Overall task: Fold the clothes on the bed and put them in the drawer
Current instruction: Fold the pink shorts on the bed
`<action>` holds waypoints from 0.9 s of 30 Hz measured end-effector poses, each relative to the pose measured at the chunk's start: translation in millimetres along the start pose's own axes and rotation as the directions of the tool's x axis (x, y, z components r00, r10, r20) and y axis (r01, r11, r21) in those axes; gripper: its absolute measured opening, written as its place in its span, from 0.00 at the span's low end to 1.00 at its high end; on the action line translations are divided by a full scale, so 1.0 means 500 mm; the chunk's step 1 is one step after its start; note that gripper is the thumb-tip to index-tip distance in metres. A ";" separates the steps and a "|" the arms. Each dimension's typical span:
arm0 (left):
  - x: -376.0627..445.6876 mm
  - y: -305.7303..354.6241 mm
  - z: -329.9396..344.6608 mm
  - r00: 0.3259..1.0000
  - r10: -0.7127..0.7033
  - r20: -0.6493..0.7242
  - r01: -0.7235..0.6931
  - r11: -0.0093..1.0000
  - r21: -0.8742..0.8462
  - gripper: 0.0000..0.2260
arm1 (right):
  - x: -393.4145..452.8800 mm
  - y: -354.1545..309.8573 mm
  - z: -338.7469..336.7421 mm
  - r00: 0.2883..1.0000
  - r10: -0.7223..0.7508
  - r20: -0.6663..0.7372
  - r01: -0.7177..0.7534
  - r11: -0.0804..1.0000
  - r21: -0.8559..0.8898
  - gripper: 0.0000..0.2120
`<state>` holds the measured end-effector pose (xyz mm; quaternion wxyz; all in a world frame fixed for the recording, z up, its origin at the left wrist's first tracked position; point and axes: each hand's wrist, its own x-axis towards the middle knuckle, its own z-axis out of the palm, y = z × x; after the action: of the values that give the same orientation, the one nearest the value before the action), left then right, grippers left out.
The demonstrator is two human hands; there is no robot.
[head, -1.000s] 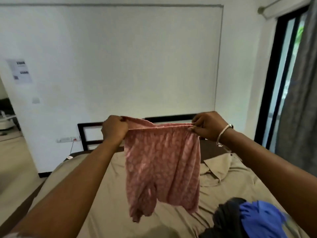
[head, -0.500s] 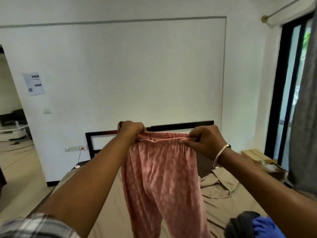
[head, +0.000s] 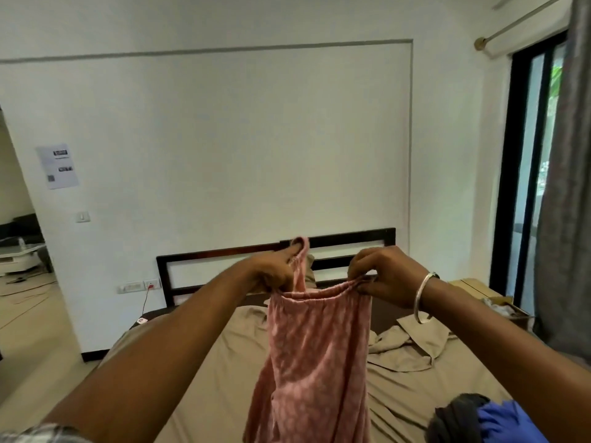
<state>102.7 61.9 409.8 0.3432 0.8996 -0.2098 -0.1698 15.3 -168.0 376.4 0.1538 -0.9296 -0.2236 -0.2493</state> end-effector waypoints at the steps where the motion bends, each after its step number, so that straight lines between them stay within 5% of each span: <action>1: -0.008 0.006 0.008 0.998 0.039 0.046 -0.042 0.997 0.072 0.49 | 0.002 0.000 0.003 1.000 -0.012 -0.016 0.012 1.000 -0.003 0.08; 4: -0.034 0.026 0.034 0.975 0.158 0.158 -0.198 0.939 0.283 0.45 | 0.007 -0.009 0.014 0.992 -0.127 -0.023 0.128 0.992 0.023 0.13; 10: -0.039 0.026 0.054 0.938 0.165 0.304 -0.247 0.935 0.256 0.38 | 0.011 -0.012 0.022 0.989 -0.134 -0.068 0.139 0.988 0.071 0.16; 15: -0.046 0.003 0.066 0.881 0.330 0.340 -0.389 0.913 0.122 0.38 | -0.005 -0.007 0.025 0.995 -0.070 -0.070 0.078 0.991 0.111 0.10; 18: -0.050 -0.032 0.076 0.858 0.445 0.256 -0.450 0.892 -0.041 0.38 | -0.009 -0.006 0.027 0.994 -0.005 -0.111 0.019 0.992 0.128 0.09; 21: -0.062 -0.073 0.078 0.865 0.497 0.063 -0.467 0.845 -0.259 0.27 | -0.017 0.004 0.026 0.990 0.079 -0.117 -0.066 0.992 0.111 0.08; 24: -0.073 -0.103 0.070 0.860 0.505 -0.073 -0.510 0.856 -0.086 0.16 | -0.017 -0.002 0.031 0.995 0.087 -0.051 -0.083 0.994 0.065 0.07; 27: -0.080 -0.116 0.072 0.864 0.488 -0.124 -0.479 0.872 0.098 0.12 | -0.008 -0.011 0.043 0.985 0.109 -0.136 -0.088 0.984 0.152 0.07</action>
<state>67.3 101.1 350.8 0.3600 0.8388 -0.4084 -0.0059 17.7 -156.2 357.5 0.2489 -0.9056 -0.1830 -0.2907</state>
